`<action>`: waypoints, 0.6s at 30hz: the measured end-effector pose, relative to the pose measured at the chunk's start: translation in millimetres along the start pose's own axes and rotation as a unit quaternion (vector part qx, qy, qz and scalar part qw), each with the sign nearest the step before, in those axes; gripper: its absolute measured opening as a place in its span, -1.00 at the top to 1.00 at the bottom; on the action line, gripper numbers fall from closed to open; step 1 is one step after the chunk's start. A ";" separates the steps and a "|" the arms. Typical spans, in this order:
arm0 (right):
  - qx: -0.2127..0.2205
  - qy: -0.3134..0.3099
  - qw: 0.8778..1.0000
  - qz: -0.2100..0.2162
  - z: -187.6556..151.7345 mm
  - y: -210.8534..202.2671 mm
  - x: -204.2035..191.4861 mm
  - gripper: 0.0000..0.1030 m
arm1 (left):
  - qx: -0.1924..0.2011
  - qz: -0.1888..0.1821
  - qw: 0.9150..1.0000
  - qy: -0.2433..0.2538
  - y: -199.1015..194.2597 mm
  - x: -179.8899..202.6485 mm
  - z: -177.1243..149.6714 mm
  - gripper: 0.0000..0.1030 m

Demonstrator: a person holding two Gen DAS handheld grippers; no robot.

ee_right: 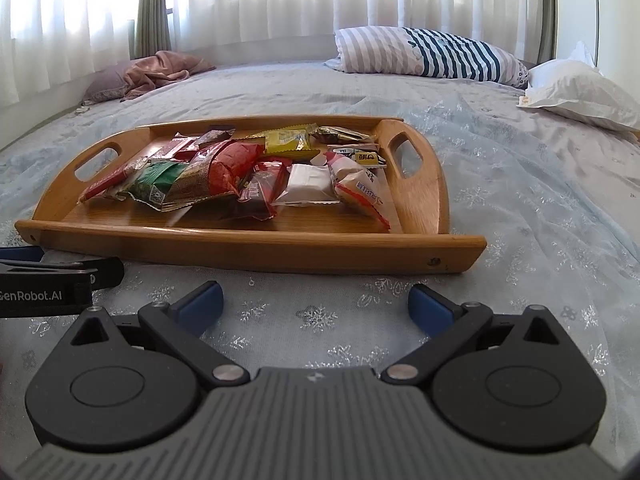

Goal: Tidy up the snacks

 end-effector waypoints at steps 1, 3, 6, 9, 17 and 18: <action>0.003 0.002 1.000 0.004 -0.8 -1.5 0.6 -1.00 | 0.000 0.000 1.000 0.000 0.2 -0.2 0.1 -1.00; 0.007 0.006 1.000 0.012 -1.5 -3.1 2.2 -1.00 | 0.002 0.000 1.000 0.000 -0.3 -0.3 0.4 -1.00; 0.004 0.007 1.000 0.012 -0.5 -2.1 2.4 -1.00 | 0.002 0.000 1.000 0.000 -0.3 0.3 0.1 -1.00; 0.001 0.001 1.000 0.006 0.2 -0.7 0.8 -1.00 | 0.003 0.001 1.000 0.000 -0.5 0.2 0.0 -1.00; 0.002 -0.002 1.000 0.004 0.4 0.0 0.0 -1.00 | 0.003 0.001 1.000 0.000 -0.6 0.3 -0.3 -1.00; 0.002 -0.002 1.000 0.004 0.5 0.0 0.0 -1.00 | 0.003 0.001 1.000 0.000 -0.5 0.2 -0.2 -1.00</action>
Point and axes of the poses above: each gripper's, at about its wrist camera, not at the fingertips, and y roughly the way its jaws point, x to its right, z to its top, the point moved 6 cm from there along y, roughly the way its jaws point, and after that the axes turned 3 degrees about -x, right-handed, at the moved point
